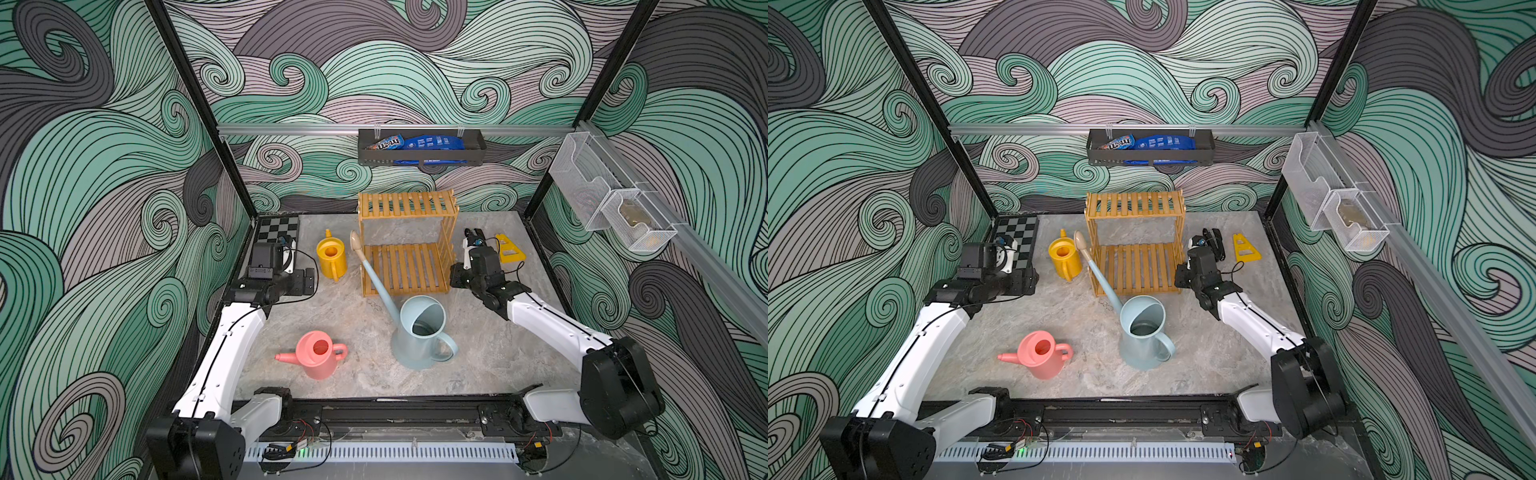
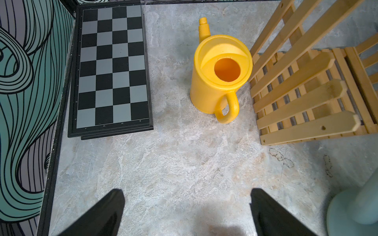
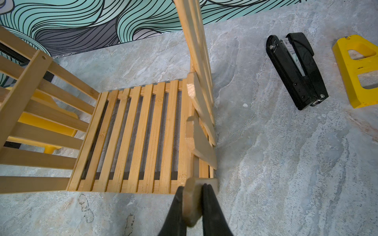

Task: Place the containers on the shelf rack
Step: Adjust the shelf at the center of the board.

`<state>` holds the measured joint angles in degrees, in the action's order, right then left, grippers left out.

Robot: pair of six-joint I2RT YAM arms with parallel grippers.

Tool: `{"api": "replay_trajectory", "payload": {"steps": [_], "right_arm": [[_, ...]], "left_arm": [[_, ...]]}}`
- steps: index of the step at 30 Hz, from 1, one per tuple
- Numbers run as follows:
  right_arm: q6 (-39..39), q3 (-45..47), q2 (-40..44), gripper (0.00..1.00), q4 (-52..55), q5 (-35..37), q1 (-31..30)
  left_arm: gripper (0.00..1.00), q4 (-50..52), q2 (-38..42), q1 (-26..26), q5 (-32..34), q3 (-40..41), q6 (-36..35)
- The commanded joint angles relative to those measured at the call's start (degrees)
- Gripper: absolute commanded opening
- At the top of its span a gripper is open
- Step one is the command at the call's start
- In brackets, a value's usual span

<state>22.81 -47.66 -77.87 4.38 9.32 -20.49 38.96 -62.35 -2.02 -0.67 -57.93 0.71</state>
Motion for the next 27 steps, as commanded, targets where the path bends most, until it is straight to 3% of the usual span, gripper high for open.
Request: {"api": "replay_trajectory", "payload": {"steps": [1, 22, 27], "right_arm": [[5.1, -0.2, 0.6, 0.0, -2.1, 0.0, -1.2], [5.8, -1.9, -0.6, 0.02, -1.0, 0.9, -2.7], [5.2, -2.4, -0.2, 0.09, -0.7, -0.2, -2.7]], "left_arm": [[0.99, -0.5, 0.8, -0.3, 0.2, -1.1, 0.5], [0.99, -0.3, 1.0, -0.4, 0.0, -1.3, 0.3], [0.99, 0.9, 0.8, -0.4, -0.4, -2.1, 0.4]]}}
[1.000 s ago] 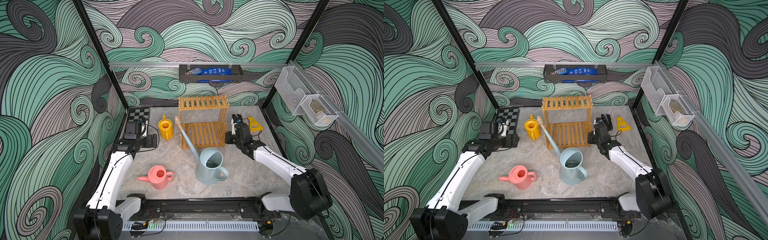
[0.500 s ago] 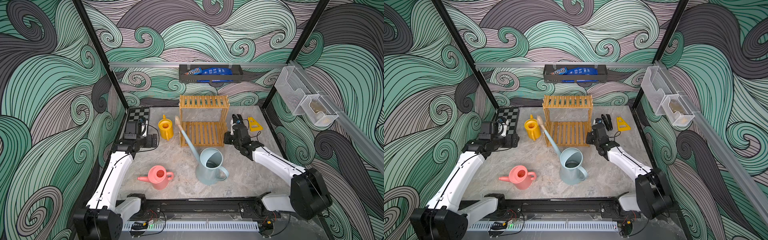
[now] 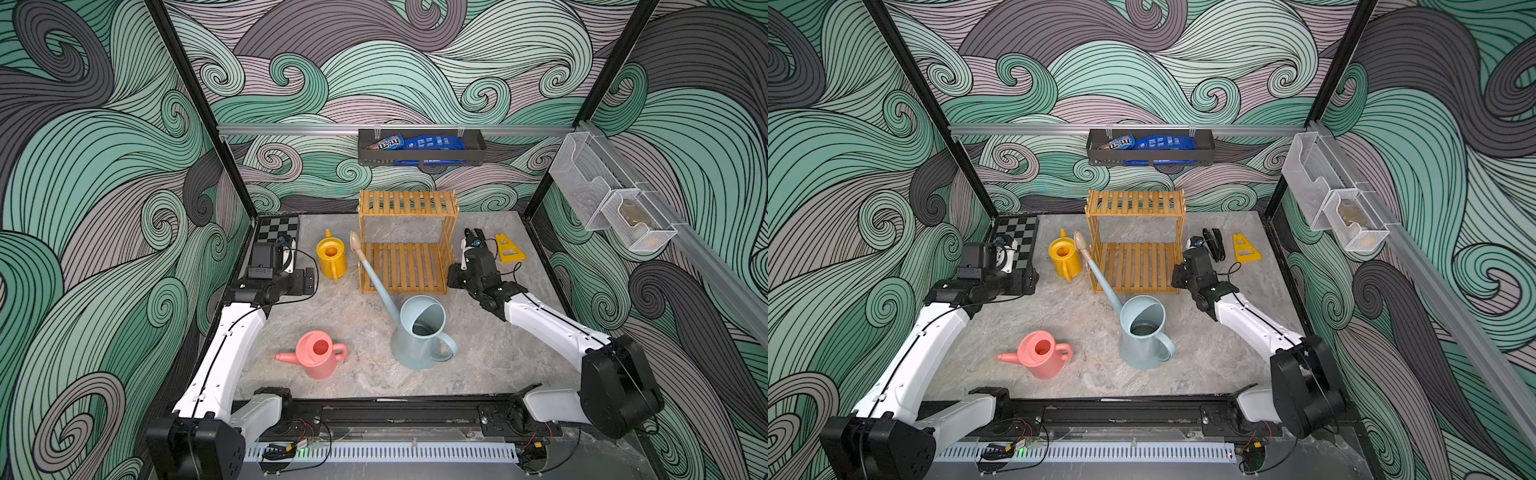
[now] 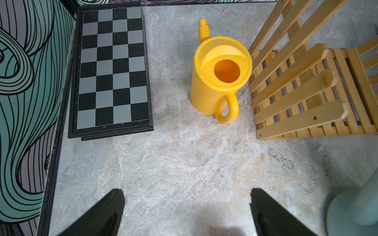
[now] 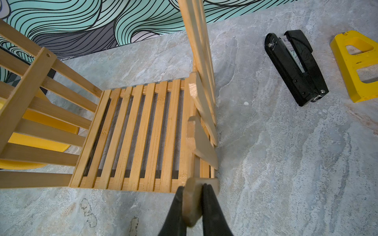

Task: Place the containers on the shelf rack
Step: Adjust the shelf at the center of the board.

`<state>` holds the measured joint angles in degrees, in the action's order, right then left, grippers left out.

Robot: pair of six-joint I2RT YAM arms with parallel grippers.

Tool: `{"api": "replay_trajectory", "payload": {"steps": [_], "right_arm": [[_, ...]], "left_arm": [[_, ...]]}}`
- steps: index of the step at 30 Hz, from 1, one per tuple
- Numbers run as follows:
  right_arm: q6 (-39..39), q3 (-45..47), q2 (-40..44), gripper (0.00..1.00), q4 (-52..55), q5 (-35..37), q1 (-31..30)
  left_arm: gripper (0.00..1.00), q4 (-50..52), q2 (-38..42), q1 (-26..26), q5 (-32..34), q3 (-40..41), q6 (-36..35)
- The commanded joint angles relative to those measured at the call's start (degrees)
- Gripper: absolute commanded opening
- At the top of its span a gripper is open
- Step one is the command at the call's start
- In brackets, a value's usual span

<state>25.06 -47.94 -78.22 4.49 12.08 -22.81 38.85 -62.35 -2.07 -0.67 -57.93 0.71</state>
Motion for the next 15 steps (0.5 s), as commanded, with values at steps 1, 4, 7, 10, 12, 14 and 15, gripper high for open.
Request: {"api": "replay_trajectory", "payload": {"steps": [1, 4, 7, 10, 12, 14, 15], "right_arm": [[2.4, -2.6, 0.3, 0.14, -0.5, -3.2, -0.4], [1.4, -2.8, 1.4, 0.29, -0.1, -4.3, -0.3], [0.7, -3.1, 3.2, 0.39, 0.6, -4.7, -0.3], [-0.6, -3.6, 5.4, 0.45, 1.6, -5.4, -0.3], [-1.5, -3.0, 7.1, 0.49, 1.7, -5.6, -0.3], [-2.0, -2.5, 9.1, 0.54, 2.1, -5.8, -0.3], [-2.4, -2.3, 10.4, 0.58, 3.1, -6.3, -0.3]], "left_arm": [[0.99, 1.0, 0.9, -0.4, -0.2, -2.1, 0.2], [0.99, -0.1, 1.0, -0.4, 0.0, -1.2, 0.4], [0.99, 1.7, 0.9, -0.4, -0.7, -2.6, 0.3], [0.99, 1.5, 0.9, -0.5, -0.6, -2.7, -0.1], [0.99, 1.3, 0.9, -0.5, -1.0, -2.4, -0.2], [0.99, 2.1, 0.8, -0.6, -1.3, -3.0, -0.5], [0.99, 2.6, 0.9, -0.6, -1.4, -3.2, -0.8]]}}
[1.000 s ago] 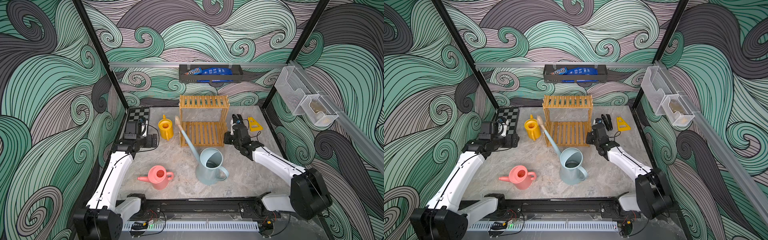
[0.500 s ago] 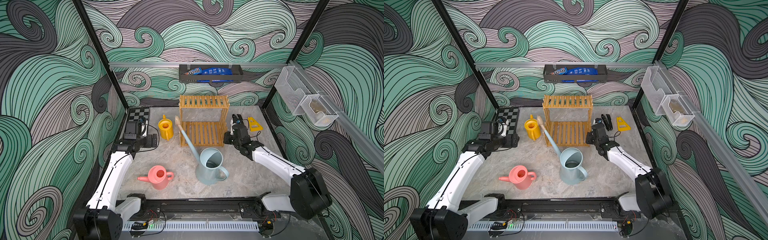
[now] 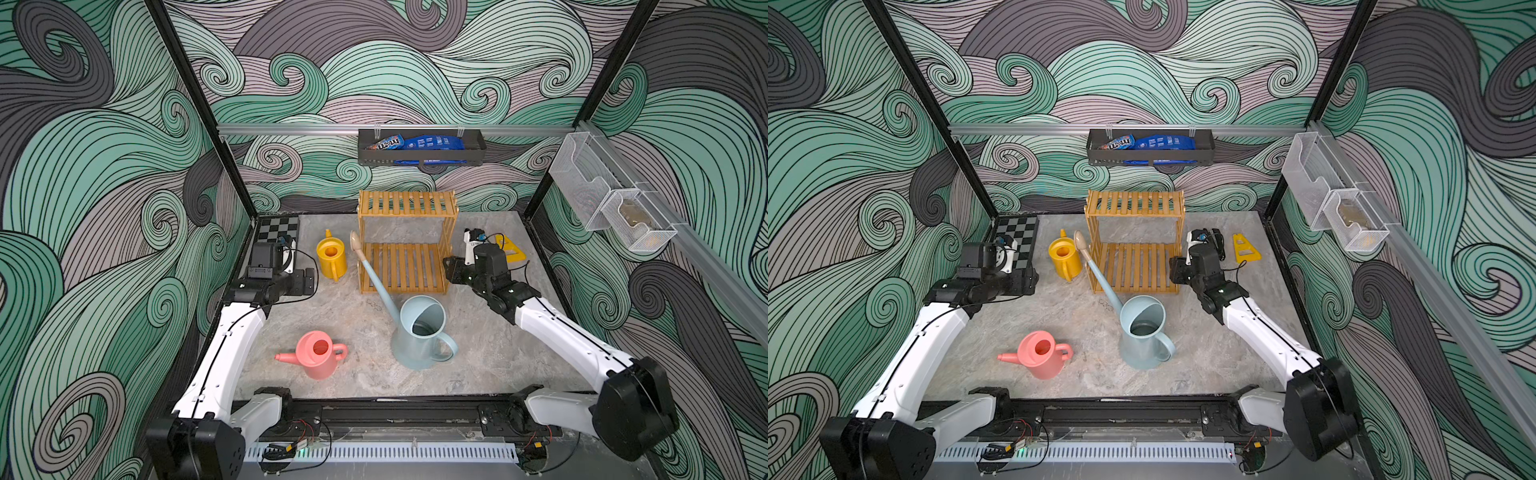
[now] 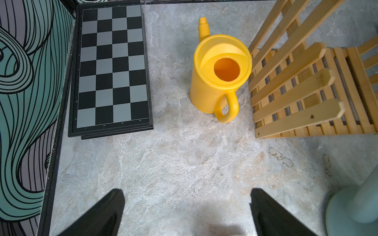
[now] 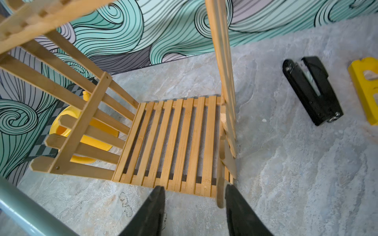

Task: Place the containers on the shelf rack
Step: 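Adjust the shelf at the center of the board, then pick up a container from the center of the board.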

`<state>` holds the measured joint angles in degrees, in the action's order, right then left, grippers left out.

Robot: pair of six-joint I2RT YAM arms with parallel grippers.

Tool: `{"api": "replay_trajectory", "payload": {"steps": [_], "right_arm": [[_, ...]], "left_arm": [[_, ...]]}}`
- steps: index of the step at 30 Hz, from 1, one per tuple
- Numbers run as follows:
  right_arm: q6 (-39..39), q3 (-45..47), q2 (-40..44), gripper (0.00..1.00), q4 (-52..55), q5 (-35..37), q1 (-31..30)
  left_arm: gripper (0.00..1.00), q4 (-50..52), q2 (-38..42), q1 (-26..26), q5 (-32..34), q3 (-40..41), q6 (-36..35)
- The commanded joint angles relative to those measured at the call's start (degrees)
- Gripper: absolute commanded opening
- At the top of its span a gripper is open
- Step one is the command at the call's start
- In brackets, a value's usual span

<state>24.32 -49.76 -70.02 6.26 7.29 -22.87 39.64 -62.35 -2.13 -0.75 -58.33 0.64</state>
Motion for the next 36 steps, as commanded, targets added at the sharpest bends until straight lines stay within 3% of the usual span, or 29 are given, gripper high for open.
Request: {"api": "replay_trajectory", "payload": {"steps": [1, 8, 12, 20, 28, 36], "right_arm": [[-2.2, -0.4, 3.2, 0.61, 2.0, -1.7, -0.2], [-5.7, 0.3, 10.8, 0.9, 8.0, -2.5, 0.2], [-7.6, -0.1, 15.0, 0.98, 12.4, -4.3, 0.2], [-13.8, -3.2, 21.4, 0.99, 22.6, -13.5, 0.2], [-14.5, -6.7, 23.9, 0.96, 33.5, -23.2, -1.3], [-11.6, -9.5, 25.0, 0.92, 44.4, -21.8, -7.7]], "left_arm": [[0.99, 1.7, 0.9, -0.5, -1.3, -2.8, -0.9], [0.99, 1.8, 0.7, -0.4, -1.9, -3.0, -1.1], [0.99, 1.2, 0.8, -0.3, -2.7, -2.4, -1.2], [0.99, 3.8, 0.5, -0.3, -6.5, -4.1, -3.2], [0.99, 4.8, -0.2, 0.3, -9.3, -4.9, -4.5], [0.99, 5.0, -1.2, 0.9, -10.7, -5.3, -4.2]]}}
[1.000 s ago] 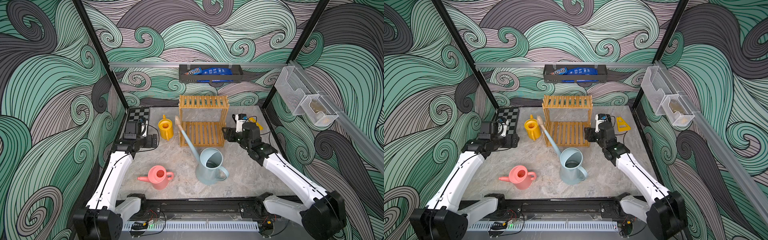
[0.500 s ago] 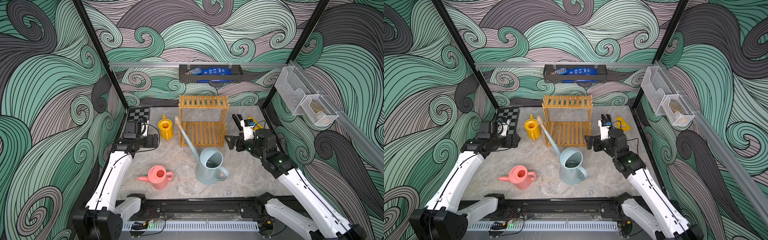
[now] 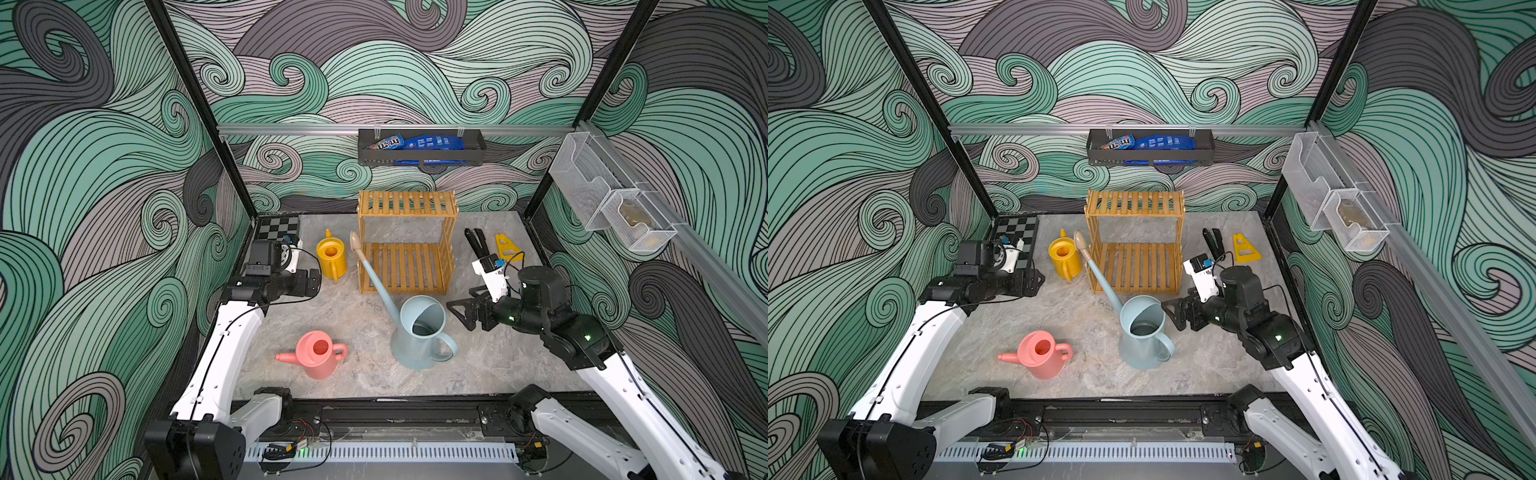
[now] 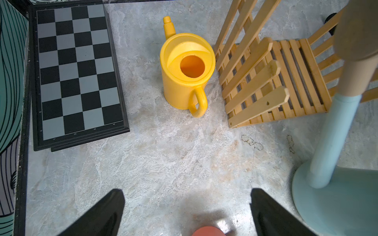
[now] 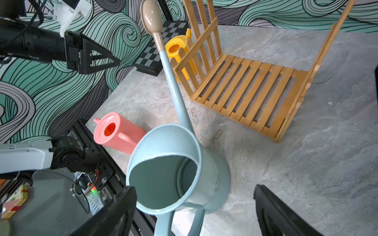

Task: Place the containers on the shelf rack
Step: 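Pick up a container from the center of the board.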

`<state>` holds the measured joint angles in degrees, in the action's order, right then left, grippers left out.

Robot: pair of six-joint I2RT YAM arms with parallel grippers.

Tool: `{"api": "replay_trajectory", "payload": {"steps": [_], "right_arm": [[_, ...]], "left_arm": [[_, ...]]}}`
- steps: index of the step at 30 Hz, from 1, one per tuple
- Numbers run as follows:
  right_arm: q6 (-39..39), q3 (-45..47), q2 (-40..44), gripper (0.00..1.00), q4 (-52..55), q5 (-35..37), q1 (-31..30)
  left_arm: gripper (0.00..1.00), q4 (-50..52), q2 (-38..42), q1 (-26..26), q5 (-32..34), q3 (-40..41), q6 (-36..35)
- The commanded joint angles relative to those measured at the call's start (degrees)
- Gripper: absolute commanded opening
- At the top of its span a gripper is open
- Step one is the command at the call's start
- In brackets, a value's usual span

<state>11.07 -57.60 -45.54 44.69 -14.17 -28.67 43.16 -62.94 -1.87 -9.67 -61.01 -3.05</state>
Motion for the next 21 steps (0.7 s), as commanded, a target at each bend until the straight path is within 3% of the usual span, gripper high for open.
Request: {"api": "replay_trajectory", "payload": {"steps": [1, 9, 21], "right_arm": [[2.4, -1.9, 0.6, 0.91, 6.9, -0.1, -2.9], [8.6, -3.1, 0.8, 0.86, 12.4, 3.0, -11.7], [17.4, 0.6, -3.5, 0.77, 13.2, 15.2, -30.8]], "left_arm": [[0.99, 1.6, -0.8, 0.6, -1.5, -2.8, -0.5], [0.99, 1.2, -1.1, 0.7, -1.1, -2.4, -0.2], [0.99, 0.1, -0.6, 0.9, -1.5, -1.3, -0.1]]}}
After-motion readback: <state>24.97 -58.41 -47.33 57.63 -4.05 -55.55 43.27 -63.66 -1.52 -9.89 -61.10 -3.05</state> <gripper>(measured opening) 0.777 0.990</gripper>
